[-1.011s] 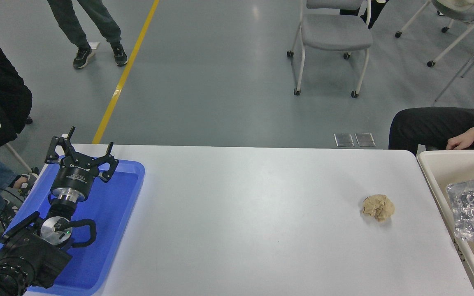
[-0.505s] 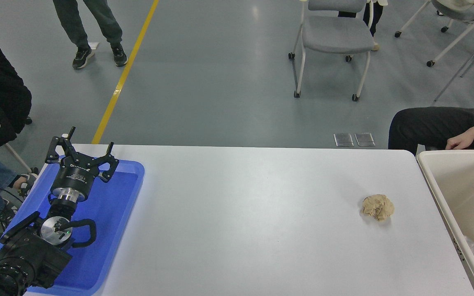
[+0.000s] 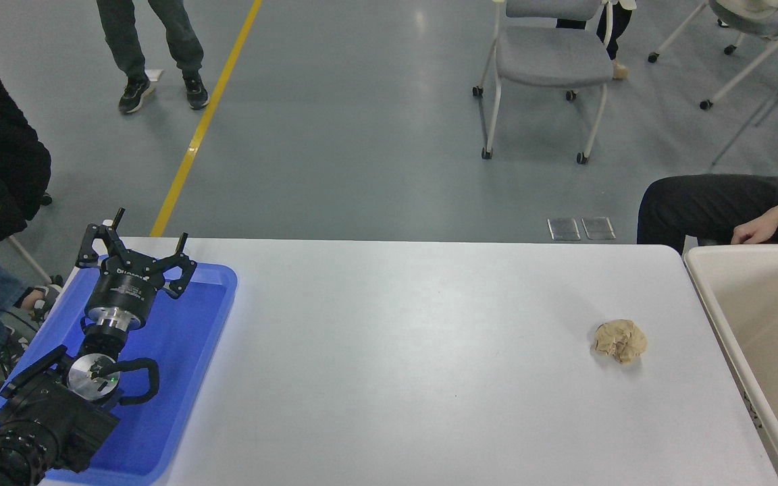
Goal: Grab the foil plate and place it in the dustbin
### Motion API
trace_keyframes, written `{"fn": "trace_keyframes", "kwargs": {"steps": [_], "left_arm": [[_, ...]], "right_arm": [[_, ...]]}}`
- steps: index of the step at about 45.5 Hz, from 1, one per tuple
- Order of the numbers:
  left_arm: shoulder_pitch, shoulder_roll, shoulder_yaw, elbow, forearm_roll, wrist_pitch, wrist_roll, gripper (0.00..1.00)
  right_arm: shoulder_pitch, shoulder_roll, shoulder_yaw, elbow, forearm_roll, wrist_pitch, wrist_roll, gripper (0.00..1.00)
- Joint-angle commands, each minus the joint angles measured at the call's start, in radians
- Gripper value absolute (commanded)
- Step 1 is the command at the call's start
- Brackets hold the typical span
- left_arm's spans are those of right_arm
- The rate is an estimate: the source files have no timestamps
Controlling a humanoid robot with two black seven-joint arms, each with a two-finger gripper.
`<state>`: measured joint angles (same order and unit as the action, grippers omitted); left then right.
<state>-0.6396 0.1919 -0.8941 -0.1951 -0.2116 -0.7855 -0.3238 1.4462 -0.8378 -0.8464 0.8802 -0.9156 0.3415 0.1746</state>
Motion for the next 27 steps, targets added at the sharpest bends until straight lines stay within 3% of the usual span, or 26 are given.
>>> {"fn": "trace_keyframes", "kwargs": {"steps": [1, 10, 19, 27], "left_arm": [[0.0, 0.0, 0.0, 0.0, 0.0, 0.0, 0.0, 1.0], [0.0, 0.0, 0.0, 0.0, 0.0, 0.0, 0.0, 1.0], [0.0, 0.0, 0.0, 0.0, 0.0, 0.0, 0.0, 1.0], [0.0, 0.0, 0.0, 0.0, 0.0, 0.0, 0.0, 1.0]], "right_arm": [[0.235, -0.018, -0.066, 0.285, 0.011, 0.155, 0.0, 1.0], [0.39, 0.028, -0.097, 0.414, 0.078, 0.316, -0.003, 1.0], [0.557, 0.16, -0.195, 0.454, 0.267, 0.413, -0.004, 1.0], [0.681, 0.298, -0.261, 0.468, 0.31, 0.424, -0.004, 1.0]]}}
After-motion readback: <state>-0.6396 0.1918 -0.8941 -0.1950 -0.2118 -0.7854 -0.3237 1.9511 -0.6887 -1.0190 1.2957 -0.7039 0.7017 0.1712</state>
